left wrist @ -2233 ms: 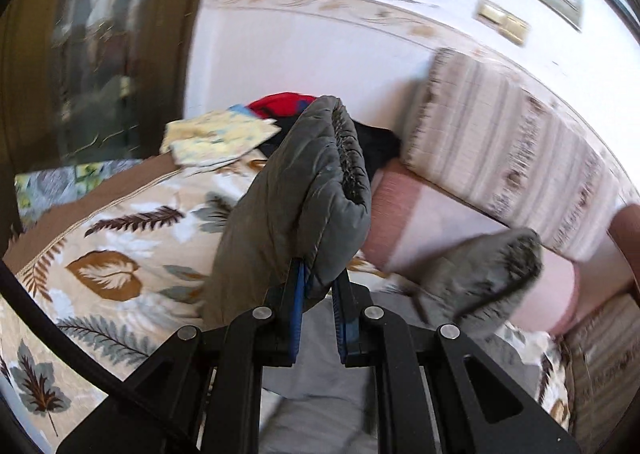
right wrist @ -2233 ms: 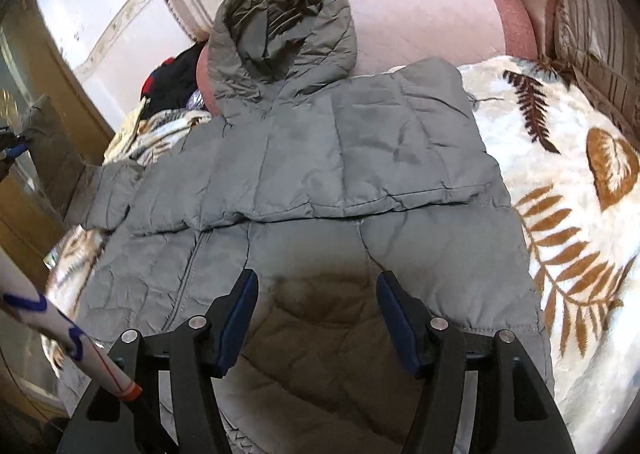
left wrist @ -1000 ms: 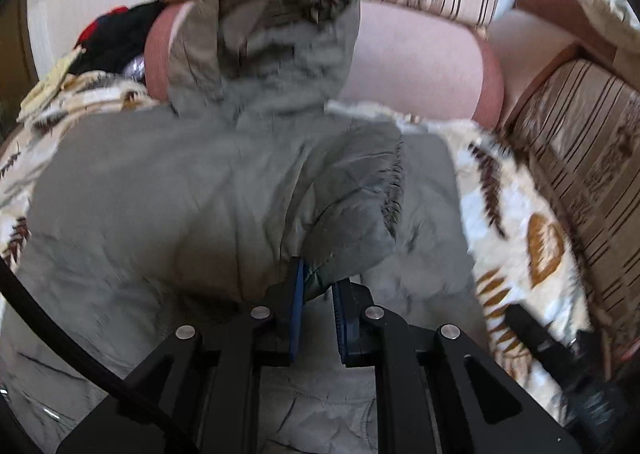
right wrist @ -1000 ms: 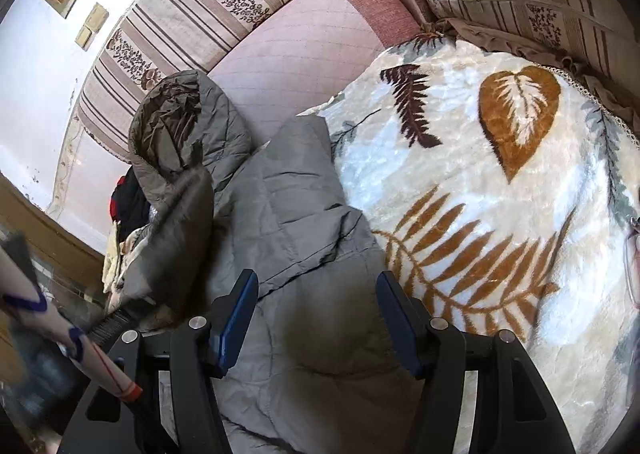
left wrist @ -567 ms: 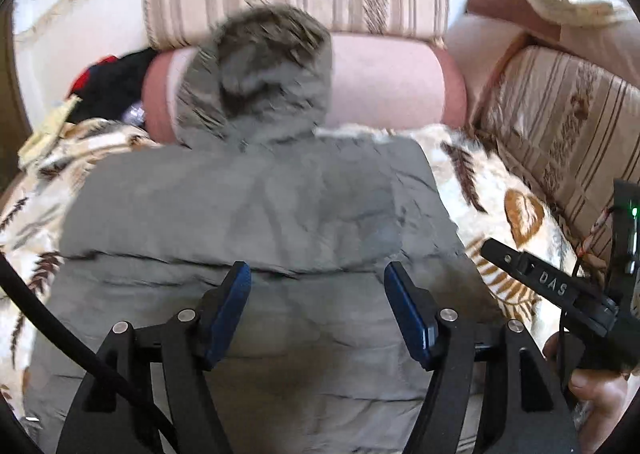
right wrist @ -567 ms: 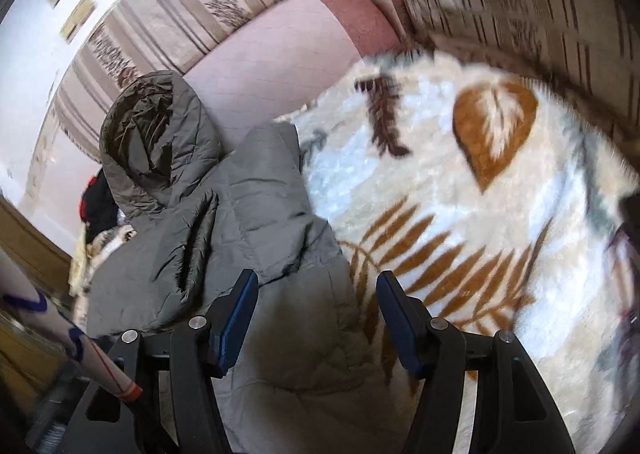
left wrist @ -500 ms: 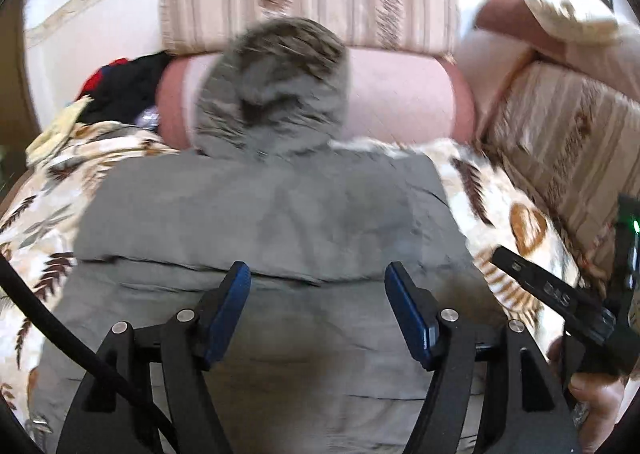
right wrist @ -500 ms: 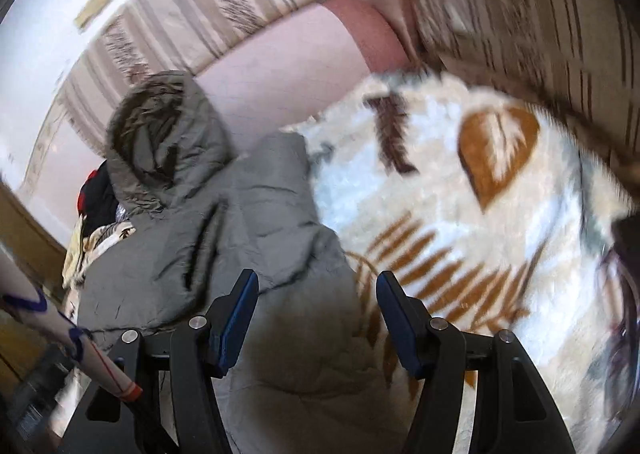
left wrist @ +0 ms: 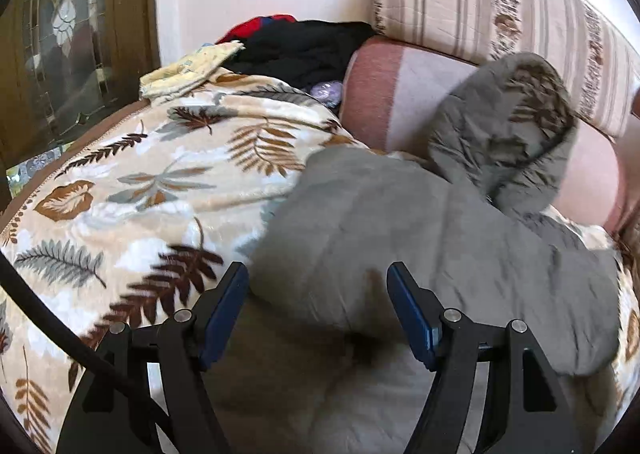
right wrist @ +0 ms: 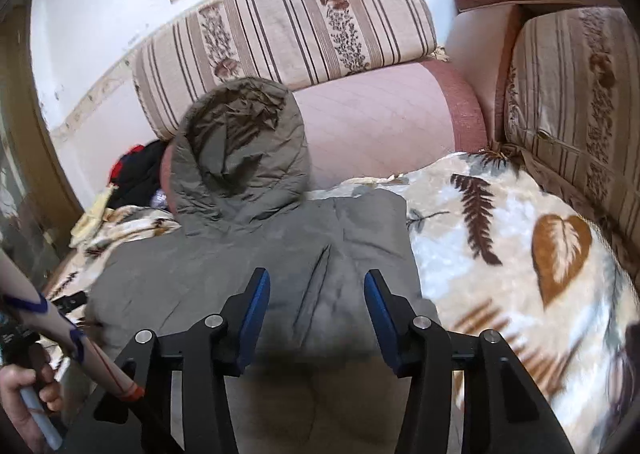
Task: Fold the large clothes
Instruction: 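Carry the sleeve with the left tool across the jacket body, then lower the sleeve onto the jacket and open the left tool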
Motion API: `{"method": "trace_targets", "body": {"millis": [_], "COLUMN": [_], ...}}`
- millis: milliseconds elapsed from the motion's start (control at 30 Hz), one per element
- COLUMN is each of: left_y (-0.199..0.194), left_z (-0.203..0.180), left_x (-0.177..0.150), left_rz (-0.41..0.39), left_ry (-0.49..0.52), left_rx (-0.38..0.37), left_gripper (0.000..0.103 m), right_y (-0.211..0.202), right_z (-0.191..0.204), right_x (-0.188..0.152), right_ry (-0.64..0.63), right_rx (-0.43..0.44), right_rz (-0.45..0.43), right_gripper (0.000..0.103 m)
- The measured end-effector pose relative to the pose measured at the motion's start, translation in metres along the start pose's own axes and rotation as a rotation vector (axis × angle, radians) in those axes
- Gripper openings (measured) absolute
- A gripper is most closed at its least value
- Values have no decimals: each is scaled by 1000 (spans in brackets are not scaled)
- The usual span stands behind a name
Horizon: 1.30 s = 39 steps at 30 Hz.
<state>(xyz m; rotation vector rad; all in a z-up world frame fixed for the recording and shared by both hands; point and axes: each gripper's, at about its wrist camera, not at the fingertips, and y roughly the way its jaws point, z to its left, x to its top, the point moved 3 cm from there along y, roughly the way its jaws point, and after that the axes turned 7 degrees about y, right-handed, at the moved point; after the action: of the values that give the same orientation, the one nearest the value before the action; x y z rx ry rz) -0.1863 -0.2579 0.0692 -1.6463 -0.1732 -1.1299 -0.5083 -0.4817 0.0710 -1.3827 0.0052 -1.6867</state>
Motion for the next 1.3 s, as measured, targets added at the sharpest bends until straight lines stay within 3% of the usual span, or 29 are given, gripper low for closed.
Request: {"method": "trace_targets", "body": {"millis": [67, 167, 267, 333, 467, 733, 933, 1100, 1300], "left_y": [9, 32, 58, 60, 55, 13, -29, -66, -111], "left_z": [-1, -4, -2, -4, -4, -6, 5, 38, 87], "left_x": [2, -7, -23, -26, -27, -19, -33, -62, -81], "left_rz": [-2, 65, 166, 168, 161, 109, 79, 80, 90], "left_ry": [13, 35, -11, -9, 3, 14, 58, 47, 26], "left_rx": [-8, 19, -5, -1, 9, -1, 36, 110, 138], "left_gripper": [71, 71, 72, 72, 72, 72, 72, 72, 72], "right_y": [20, 38, 67, 82, 86, 43, 23, 0, -44], "right_z": [5, 13, 9, 1, -10, 7, 20, 32, 35], "right_x": [3, -5, -27, -38, -39, -29, -37, -62, -106], "right_ry": [-6, -82, -113, -87, -39, -70, -93, -97, -138], "right_rx": [7, -31, -73, -84, -60, -31, 4, 49, 70], "right_rz": [55, 89, 215, 294, 315, 219, 249, 300, 328], "right_gripper": [43, 42, 42, 42, 44, 48, 48, 49, 49]}}
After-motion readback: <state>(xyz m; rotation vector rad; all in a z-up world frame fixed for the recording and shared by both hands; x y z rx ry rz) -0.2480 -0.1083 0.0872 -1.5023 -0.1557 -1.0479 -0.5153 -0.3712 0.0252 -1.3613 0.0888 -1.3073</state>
